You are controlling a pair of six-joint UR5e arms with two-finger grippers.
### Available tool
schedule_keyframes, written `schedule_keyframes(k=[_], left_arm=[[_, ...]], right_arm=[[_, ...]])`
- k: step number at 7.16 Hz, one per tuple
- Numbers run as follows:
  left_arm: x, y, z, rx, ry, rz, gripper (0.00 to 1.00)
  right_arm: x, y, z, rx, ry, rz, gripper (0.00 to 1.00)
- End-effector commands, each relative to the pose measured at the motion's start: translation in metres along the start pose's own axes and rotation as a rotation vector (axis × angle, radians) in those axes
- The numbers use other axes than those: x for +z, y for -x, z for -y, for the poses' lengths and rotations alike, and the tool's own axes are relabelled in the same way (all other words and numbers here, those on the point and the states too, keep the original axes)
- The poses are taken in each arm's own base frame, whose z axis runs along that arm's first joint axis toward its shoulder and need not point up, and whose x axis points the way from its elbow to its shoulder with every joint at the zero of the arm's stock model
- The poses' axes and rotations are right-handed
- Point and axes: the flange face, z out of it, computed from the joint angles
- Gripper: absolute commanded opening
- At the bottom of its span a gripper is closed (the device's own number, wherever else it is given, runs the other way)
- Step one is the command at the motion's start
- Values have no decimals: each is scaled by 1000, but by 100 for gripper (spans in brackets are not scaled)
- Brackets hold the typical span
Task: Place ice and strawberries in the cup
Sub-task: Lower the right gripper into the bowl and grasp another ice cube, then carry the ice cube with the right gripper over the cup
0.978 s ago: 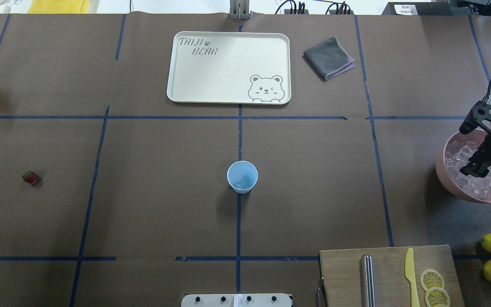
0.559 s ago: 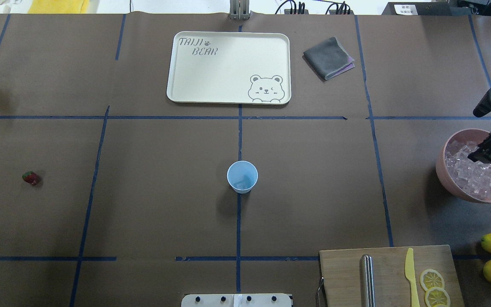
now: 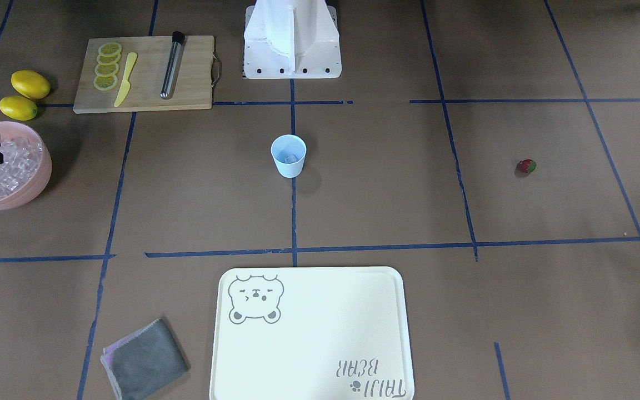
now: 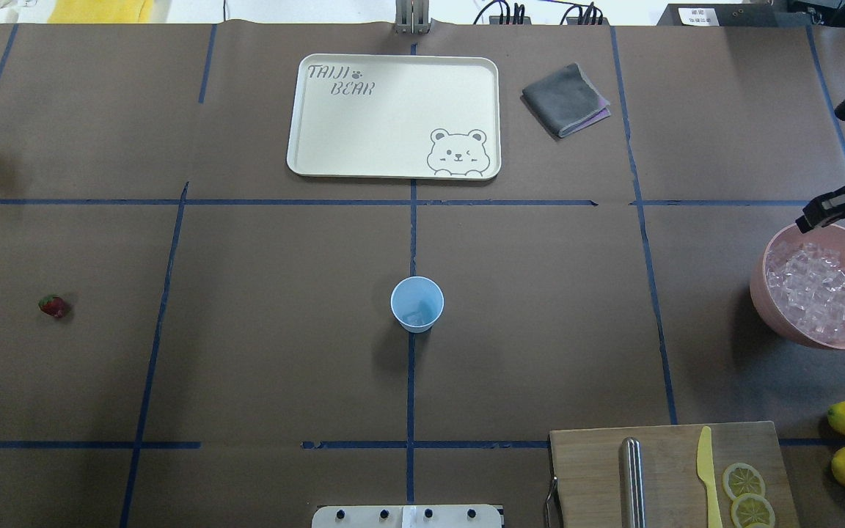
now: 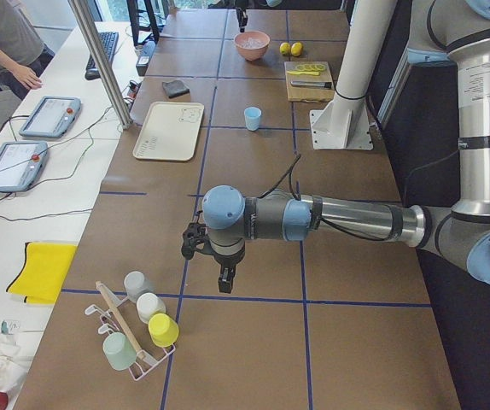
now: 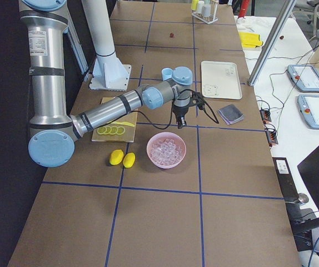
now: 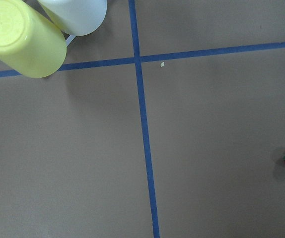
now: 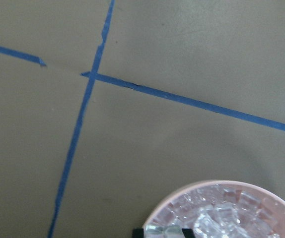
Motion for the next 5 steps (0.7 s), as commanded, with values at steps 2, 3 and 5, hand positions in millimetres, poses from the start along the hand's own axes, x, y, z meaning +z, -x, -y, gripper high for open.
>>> schedule_keyframes(k=[2,3,5], left_arm=[[-1,-1,0,1,-1,0,100],[-1,-1,0,2,-2,0,100],[-1,-1,0,0,-1,0,100]], right_arm=[[1,167,35,158,-46,87,3],[24,242,24,141,-46,91,4],[22,358,21,139,-39,28,4]])
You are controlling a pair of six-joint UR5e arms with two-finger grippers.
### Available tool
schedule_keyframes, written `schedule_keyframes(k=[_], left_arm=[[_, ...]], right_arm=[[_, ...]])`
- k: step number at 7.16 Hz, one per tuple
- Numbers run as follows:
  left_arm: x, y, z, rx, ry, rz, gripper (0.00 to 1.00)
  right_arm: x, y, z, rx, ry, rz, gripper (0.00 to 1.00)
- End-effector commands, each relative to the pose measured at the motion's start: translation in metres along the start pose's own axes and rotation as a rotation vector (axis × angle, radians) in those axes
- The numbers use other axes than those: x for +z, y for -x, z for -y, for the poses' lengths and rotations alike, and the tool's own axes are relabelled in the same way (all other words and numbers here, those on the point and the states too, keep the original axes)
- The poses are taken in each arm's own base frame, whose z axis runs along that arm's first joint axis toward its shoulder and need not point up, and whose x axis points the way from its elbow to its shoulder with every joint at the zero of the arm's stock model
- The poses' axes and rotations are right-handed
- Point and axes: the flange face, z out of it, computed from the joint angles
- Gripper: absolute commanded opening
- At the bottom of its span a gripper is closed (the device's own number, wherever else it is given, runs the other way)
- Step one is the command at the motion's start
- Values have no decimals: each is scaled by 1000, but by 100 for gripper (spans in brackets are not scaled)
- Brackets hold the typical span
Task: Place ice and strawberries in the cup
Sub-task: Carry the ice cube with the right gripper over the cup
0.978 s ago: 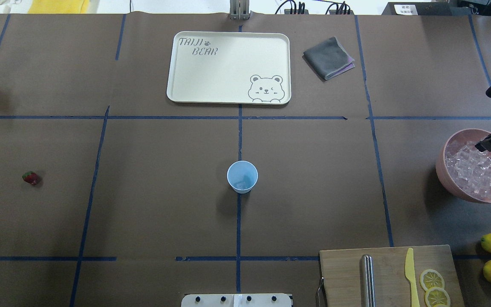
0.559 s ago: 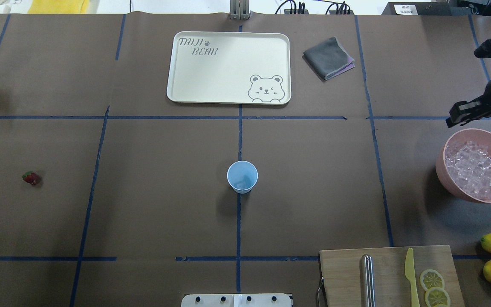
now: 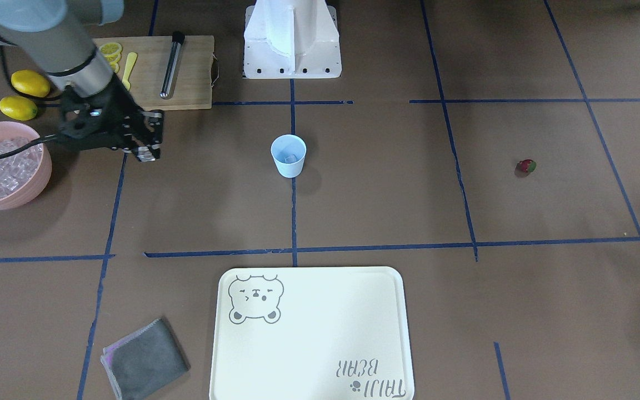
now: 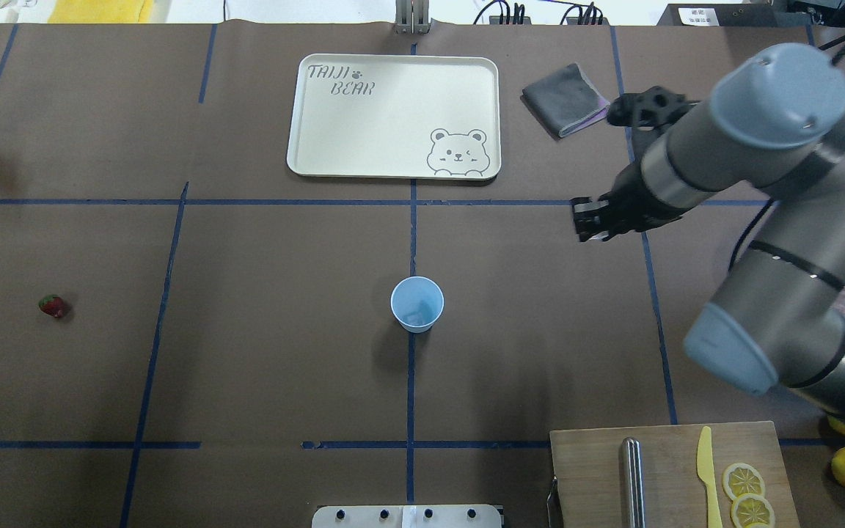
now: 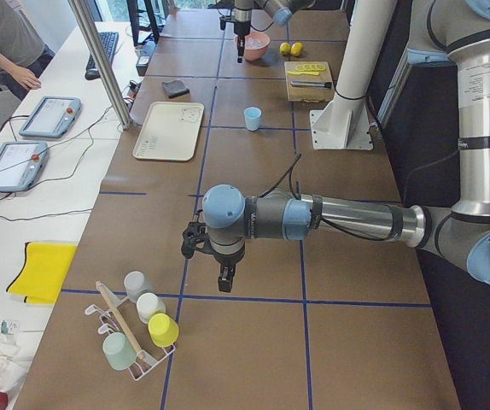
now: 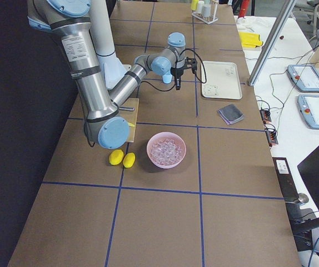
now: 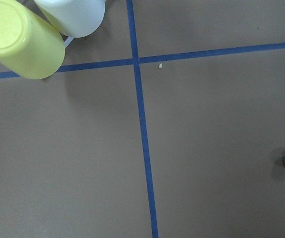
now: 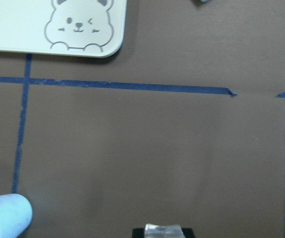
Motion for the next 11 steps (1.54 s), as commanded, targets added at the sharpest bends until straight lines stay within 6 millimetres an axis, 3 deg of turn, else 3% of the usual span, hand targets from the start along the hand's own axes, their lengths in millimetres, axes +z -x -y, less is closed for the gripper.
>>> schedule_keyframes(k=[1,2,3,5,7,8,9,10,11], left_arm=[[0,0,-1,-2,2,0,100],[1,1,-1,-4,3,0,100],[1,1,-1,-2,3,0,100],[2,2,-1,-3,4,0,100],[4,4,-2,-9,8,-1,100],[4,4,-2,-9,9,-1,100],[6,5,-2,-10,12,-1,100],[7,4,-1,-8,15,-2,100],[7,4,-1,-7,16,-2,100]], right_arm=[[-1,113,-24,-17,-3,-44,4],[4,143,-40,10,-8,-30,4],[9,171,-38,13,-19,-29,4],[34,188,-54,1,-13,-55,4],[74,203,-51,7,-24,-44,4],[81,209,-58,-3,-27,-52,5],[85,211,-63,-9,-22,-57,12],[87,211,-63,-15,-19,-59,44],[88,209,-63,-35,-19,-62,93]])
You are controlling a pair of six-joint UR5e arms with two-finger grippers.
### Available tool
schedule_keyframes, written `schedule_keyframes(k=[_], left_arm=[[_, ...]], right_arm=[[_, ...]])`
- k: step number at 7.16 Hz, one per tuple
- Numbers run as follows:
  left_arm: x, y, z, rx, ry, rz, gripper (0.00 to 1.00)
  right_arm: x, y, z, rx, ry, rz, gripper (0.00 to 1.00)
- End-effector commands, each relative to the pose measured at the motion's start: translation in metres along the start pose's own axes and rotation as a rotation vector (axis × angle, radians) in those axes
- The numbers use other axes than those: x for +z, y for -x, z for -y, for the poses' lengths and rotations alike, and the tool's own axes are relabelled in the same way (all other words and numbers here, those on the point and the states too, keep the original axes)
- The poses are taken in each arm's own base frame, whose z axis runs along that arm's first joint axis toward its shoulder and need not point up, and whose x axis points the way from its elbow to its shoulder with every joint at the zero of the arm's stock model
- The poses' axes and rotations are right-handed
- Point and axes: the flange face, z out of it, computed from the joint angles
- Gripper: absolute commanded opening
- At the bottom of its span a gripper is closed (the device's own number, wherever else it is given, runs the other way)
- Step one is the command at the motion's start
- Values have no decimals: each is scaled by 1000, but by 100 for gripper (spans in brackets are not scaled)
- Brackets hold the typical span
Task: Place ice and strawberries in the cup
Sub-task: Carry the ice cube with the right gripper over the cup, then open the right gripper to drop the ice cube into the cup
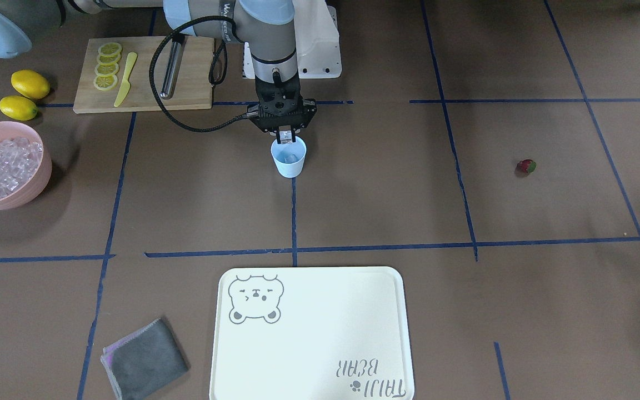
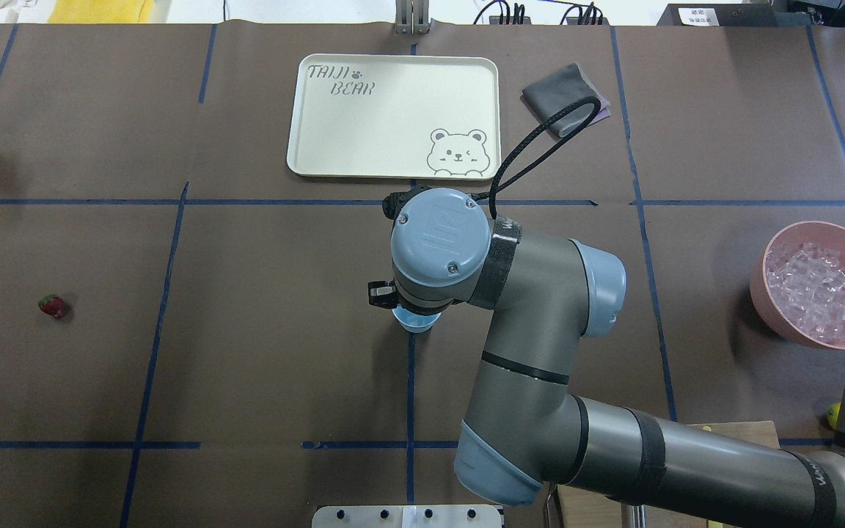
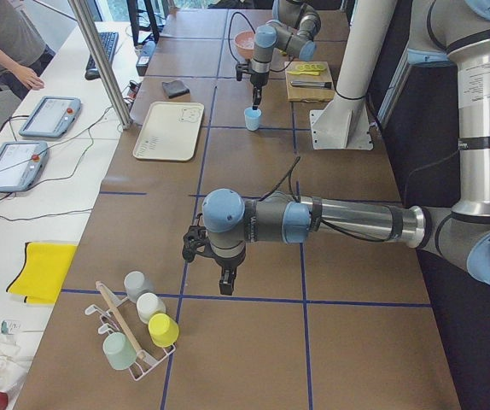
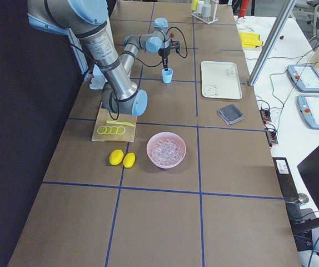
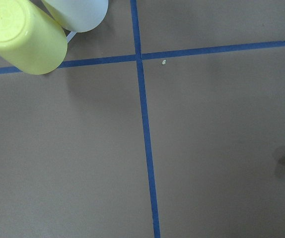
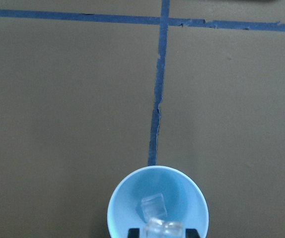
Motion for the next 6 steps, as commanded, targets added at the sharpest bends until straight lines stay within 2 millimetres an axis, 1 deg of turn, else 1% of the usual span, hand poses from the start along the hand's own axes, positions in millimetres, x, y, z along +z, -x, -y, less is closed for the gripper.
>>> schedule_keyframes(k=[1,2,3,4,5,6], left_arm=[[2,0,0,-1,4,0,100],[1,0,0,0,3,0,100],[1,0,0,0,3,0,100],[1,0,1,1,2,0,100],[1,0,0,0,3,0,100],[1,0,1,1,2,0,100]], right_arm=[[3,0,-1,-41,1,-4,99],[1,0,-1,-45,0,-1,99],[-6,-4,6,-51,-11,6,99],[-16,-16,21,-66,-24,8,99],[-27,-40,37,-93,-31,7,99],[-39,-85,52,-144,-5,18,99]])
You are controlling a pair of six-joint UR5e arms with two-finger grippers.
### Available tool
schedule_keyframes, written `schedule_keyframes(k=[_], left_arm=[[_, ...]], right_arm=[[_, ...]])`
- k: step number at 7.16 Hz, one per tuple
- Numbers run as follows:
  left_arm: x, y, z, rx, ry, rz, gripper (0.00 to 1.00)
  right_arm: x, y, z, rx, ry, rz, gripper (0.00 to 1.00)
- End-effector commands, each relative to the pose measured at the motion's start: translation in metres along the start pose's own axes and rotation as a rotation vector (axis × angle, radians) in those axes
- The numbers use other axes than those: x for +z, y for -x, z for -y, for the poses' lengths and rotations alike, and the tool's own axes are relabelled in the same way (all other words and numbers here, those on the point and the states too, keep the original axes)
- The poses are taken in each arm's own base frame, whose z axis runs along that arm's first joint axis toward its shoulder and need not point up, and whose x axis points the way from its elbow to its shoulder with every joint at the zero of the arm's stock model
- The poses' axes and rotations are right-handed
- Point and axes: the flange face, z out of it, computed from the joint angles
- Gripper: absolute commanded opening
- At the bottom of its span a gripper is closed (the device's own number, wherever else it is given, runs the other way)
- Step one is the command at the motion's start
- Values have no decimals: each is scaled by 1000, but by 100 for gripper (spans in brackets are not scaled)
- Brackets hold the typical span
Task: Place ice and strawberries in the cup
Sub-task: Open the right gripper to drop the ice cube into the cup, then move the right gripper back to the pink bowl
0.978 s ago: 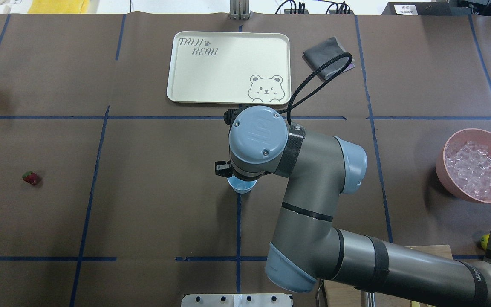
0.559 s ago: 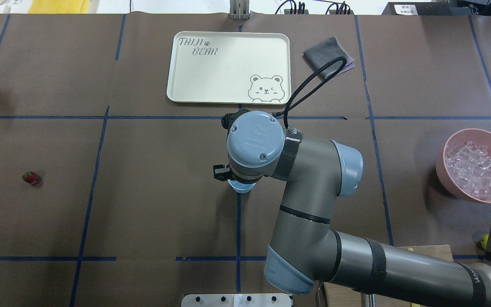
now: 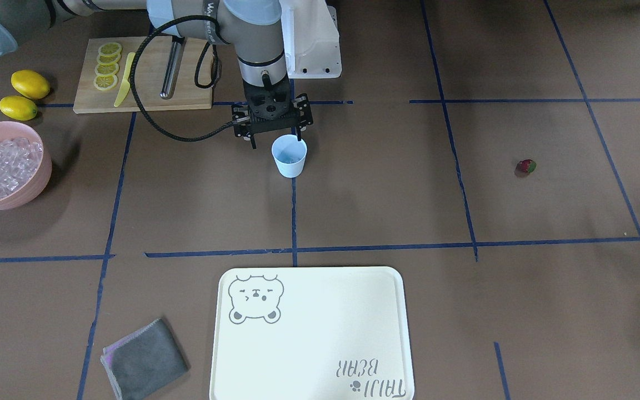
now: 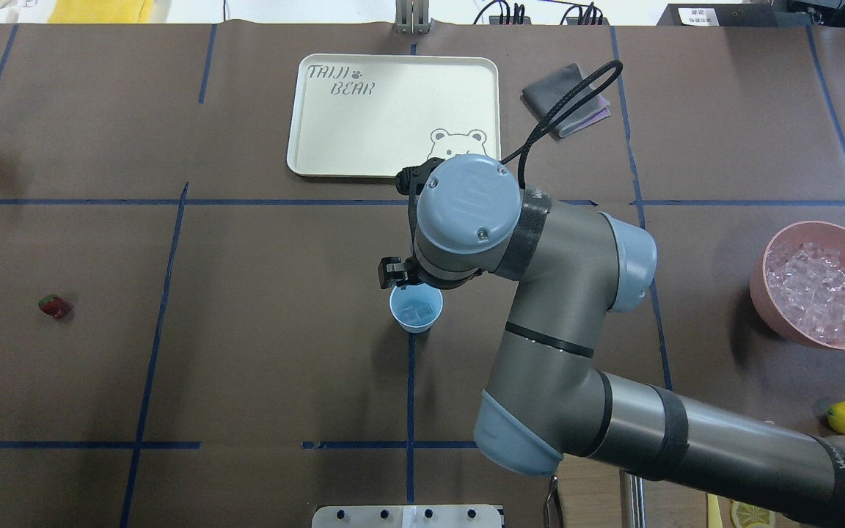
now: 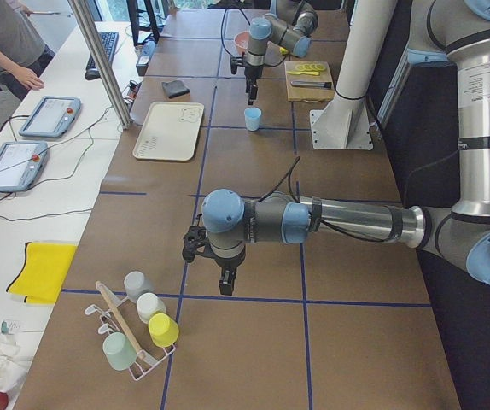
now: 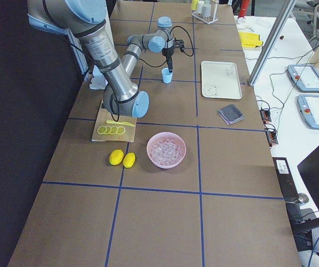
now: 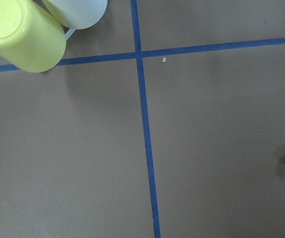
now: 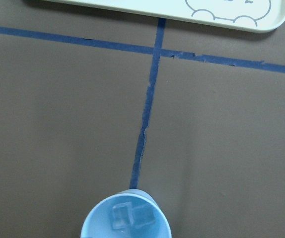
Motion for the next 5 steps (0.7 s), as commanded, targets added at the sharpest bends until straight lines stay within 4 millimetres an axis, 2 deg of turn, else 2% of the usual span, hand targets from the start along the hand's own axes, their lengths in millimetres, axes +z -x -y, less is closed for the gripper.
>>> schedule_keyframes(k=[1,3,5], left_arm=[[0,-1,1,3,-1,0,100],[-1,-2,2,5,-3,0,100],[-3,-4,2,10,-7,1,100]], right_arm=[[-31,-98,18,-118,17,16,99],[-48,-221,18,-265,36,-33,99],[-69,-333,28,-297,82,-36,99]])
